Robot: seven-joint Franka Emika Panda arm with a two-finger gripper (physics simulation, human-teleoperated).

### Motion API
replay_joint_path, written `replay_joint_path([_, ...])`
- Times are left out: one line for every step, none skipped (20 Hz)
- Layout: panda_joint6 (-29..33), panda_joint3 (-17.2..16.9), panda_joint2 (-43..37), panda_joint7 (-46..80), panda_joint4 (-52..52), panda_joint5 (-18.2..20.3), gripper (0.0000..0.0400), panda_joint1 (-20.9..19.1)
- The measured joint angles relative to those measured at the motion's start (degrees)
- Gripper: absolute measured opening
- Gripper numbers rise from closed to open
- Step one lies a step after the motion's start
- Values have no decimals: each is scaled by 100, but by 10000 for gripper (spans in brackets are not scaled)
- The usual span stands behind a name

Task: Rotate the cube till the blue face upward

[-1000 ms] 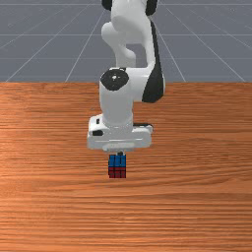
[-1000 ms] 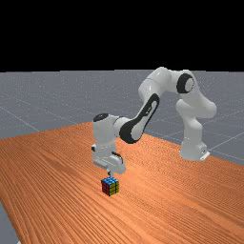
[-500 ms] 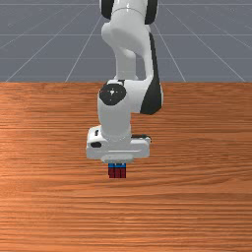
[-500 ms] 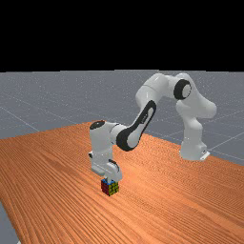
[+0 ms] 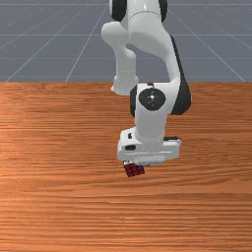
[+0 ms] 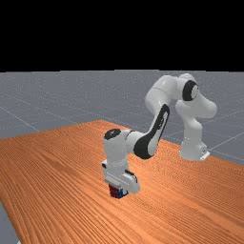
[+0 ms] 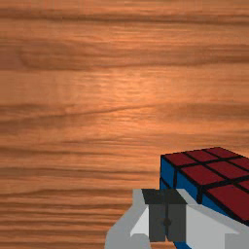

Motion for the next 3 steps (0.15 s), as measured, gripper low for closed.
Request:
replay_joint_path([-4, 9, 34, 12, -10, -2, 4, 23])
replay_joint_path([-13, 9, 46, 20, -17, -5, 2, 31])
replay_joint_path([-33, 7, 29, 25, -26, -3, 1, 30])
